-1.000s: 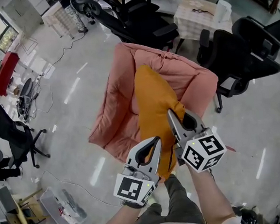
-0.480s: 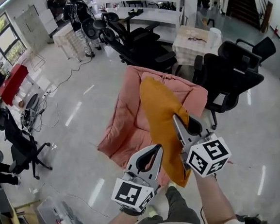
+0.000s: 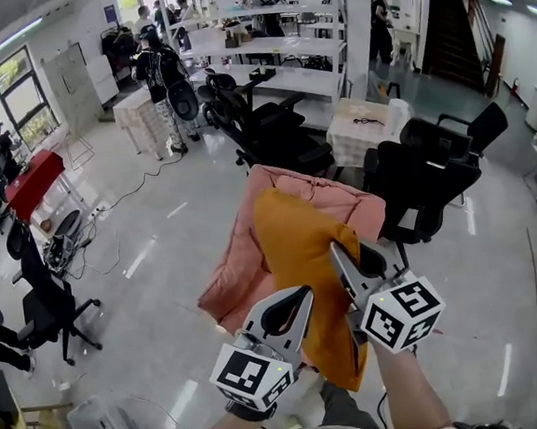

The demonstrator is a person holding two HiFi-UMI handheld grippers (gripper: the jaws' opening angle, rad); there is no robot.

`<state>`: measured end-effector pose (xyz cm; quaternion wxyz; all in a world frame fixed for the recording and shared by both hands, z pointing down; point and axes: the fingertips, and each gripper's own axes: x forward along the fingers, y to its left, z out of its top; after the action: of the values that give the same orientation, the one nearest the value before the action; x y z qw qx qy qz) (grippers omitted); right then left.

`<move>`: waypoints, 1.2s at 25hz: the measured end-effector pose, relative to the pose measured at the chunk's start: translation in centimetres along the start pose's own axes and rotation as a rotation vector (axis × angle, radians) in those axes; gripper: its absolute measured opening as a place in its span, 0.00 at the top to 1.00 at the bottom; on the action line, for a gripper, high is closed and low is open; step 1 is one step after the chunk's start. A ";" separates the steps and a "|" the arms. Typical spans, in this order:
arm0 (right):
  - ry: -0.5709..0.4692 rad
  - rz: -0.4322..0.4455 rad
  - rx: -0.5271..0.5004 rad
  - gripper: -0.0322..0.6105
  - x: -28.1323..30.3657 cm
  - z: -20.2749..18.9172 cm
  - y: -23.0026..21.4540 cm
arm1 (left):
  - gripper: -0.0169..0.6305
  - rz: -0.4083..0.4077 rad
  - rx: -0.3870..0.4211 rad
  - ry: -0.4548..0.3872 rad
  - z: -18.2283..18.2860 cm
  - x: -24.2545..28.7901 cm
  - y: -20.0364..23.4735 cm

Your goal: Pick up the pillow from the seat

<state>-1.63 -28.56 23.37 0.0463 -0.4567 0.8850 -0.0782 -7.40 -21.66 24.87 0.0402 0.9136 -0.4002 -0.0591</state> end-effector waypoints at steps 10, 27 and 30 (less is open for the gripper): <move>-0.022 0.031 -0.021 0.84 -3.6 2.1 6.4 | 0.96 -0.006 0.009 -0.016 3.0 -5.1 -1.8; -0.021 0.041 -0.049 0.85 -4.4 2.4 7.7 | 0.96 0.009 0.021 -0.019 3.7 -6.0 -2.5; -0.015 0.040 -0.049 0.85 -4.4 2.3 7.5 | 0.96 0.012 0.019 -0.018 3.8 -5.8 -2.5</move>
<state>-4.74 -20.94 19.83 0.0434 -0.4403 0.8953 -0.0519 -10.01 -15.84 21.29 0.0282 0.9109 -0.4068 -0.0633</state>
